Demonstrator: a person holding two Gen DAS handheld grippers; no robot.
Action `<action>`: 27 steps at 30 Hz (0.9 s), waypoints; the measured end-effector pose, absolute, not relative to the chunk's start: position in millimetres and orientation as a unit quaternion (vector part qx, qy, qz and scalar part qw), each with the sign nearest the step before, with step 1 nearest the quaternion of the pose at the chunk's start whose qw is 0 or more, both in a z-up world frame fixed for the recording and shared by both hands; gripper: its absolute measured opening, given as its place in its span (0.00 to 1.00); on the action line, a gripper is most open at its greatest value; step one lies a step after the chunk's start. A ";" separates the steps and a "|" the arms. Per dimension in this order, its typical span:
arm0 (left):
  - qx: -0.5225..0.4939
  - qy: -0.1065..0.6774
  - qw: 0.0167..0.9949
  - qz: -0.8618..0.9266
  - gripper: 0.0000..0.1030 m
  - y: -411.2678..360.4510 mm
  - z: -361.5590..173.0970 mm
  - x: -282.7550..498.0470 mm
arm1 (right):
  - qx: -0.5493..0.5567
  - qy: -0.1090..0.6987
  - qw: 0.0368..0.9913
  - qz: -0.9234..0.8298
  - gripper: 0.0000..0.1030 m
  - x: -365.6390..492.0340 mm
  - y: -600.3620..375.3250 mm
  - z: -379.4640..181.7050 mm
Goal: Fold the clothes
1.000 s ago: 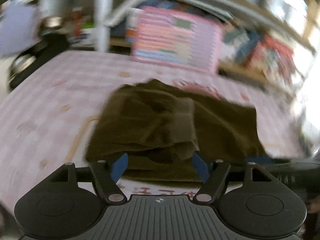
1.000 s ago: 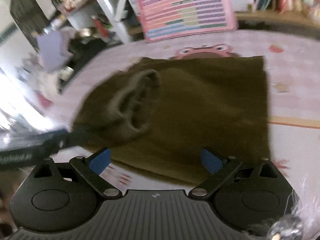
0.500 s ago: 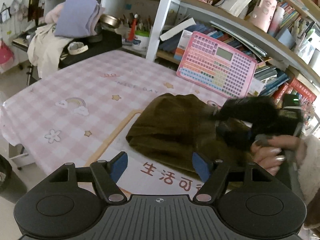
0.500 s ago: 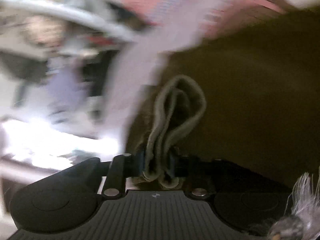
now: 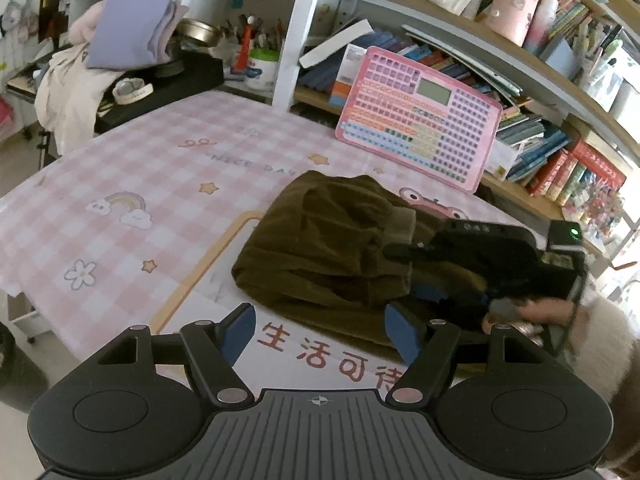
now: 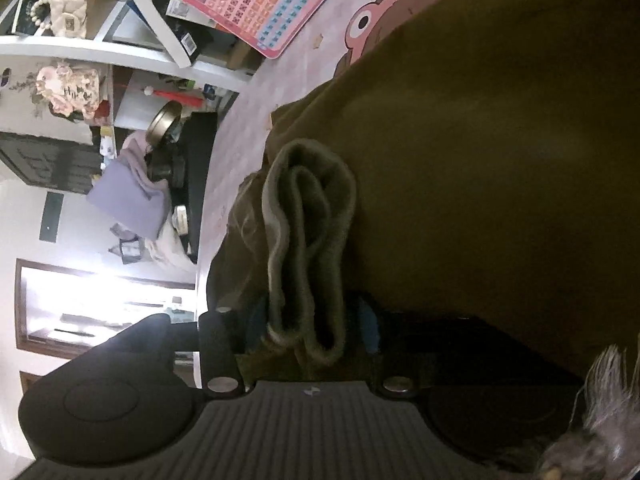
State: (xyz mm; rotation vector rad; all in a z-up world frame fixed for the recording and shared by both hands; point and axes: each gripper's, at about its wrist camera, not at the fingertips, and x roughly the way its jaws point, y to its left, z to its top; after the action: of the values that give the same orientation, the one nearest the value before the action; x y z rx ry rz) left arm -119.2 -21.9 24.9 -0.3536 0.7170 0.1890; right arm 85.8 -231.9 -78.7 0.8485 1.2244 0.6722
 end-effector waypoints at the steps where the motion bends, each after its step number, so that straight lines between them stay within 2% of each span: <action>1: -0.175 0.349 0.916 0.093 0.71 -20.9 24.4 -118.9 | 0.378 0.548 0.682 0.303 0.45 84.0 -233.9 -78.6; 3: -0.180 0.350 0.915 0.094 0.71 -19.7 24.2 -117.6 | 0.385 0.550 0.674 0.308 0.31 83.7 -237.3 -83.6; 4: -0.181 0.350 0.914 0.095 0.71 -19.6 24.5 -116.9 | 0.390 0.551 0.668 0.312 0.21 85.3 -239.2 -86.8; 9: -0.173 0.351 0.917 0.084 0.71 -25.5 27.4 -113.1 | 0.412 0.528 0.651 0.357 0.18 87.8 -230.9 -71.8; 12: -0.171 0.354 0.916 0.079 0.71 -29.0 27.3 -111.5 | 0.398 0.557 0.662 0.306 0.18 92.5 -233.1 -89.7; 15: -0.170 0.355 0.916 0.073 0.71 -33.1 27.6 -109.7 | 0.416 0.562 0.649 0.299 0.23 93.7 -238.9 -100.1; 18: -0.164 0.354 0.919 0.066 0.71 -38.5 29.0 -107.2 | 0.393 0.553 0.668 0.306 0.37 88.7 -243.7 -88.2; 27: -0.162 0.357 0.918 0.057 0.71 -55.1 23.6 -100.4 | 0.246 0.489 0.774 0.318 0.49 43.5 -282.8 -37.0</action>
State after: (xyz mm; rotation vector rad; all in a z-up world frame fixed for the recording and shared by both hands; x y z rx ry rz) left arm -100.4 -55.1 23.6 -0.3340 0.7350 0.1166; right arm 43.5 -282.8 -37.0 0.5323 1.0590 0.6877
